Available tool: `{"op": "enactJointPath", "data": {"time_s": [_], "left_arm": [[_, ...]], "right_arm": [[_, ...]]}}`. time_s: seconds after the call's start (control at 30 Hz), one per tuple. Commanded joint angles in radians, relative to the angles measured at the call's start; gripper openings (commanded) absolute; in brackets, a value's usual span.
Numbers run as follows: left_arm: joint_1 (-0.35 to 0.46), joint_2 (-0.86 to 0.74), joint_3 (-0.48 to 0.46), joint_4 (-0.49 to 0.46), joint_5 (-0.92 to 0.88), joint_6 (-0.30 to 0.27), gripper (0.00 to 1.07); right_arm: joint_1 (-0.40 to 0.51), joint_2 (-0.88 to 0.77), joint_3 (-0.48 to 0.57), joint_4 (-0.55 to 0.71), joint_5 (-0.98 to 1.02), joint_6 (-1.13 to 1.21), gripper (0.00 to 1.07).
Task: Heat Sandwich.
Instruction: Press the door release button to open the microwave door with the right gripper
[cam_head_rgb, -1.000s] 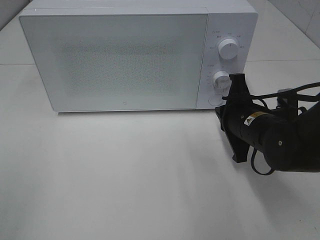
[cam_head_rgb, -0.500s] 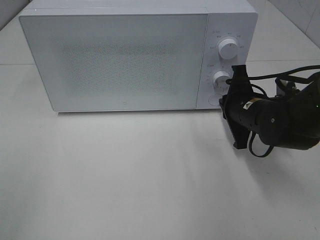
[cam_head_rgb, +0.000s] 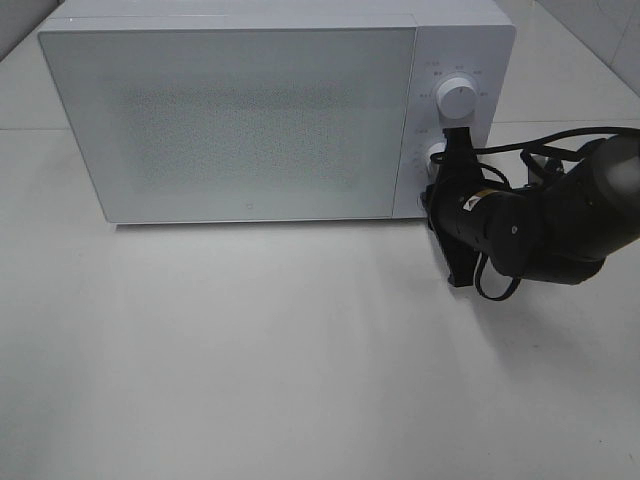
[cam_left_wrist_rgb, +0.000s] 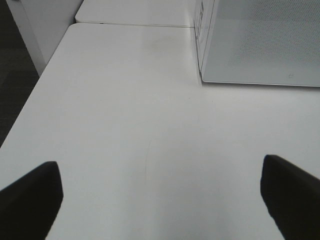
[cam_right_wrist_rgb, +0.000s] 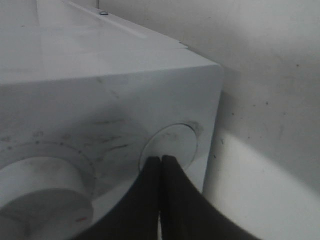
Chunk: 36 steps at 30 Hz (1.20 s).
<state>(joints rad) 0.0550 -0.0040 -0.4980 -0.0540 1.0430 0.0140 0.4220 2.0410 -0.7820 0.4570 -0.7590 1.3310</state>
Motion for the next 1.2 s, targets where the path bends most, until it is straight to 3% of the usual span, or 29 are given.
{"op": "enactJointPath", "data": {"time_s": [0.03,0.73,1.2], "left_arm": [[0.003,-0.028,0.003,-0.009,-0.008,-0.001,1.01],[0.003,-0.028,0.003,-0.009,-0.008,-0.001,1.01],[0.003,-0.028,0.003,-0.009,-0.008,-0.001,1.01]], "right_arm": [[-0.004,0.015,-0.028,-0.002,-0.037,-0.012,0.0],[-0.004,0.036,-0.105,0.025,-0.305,-0.038,0.01],[-0.035,0.085,-0.177,-0.027,-0.33,-0.015,0.0]]}}
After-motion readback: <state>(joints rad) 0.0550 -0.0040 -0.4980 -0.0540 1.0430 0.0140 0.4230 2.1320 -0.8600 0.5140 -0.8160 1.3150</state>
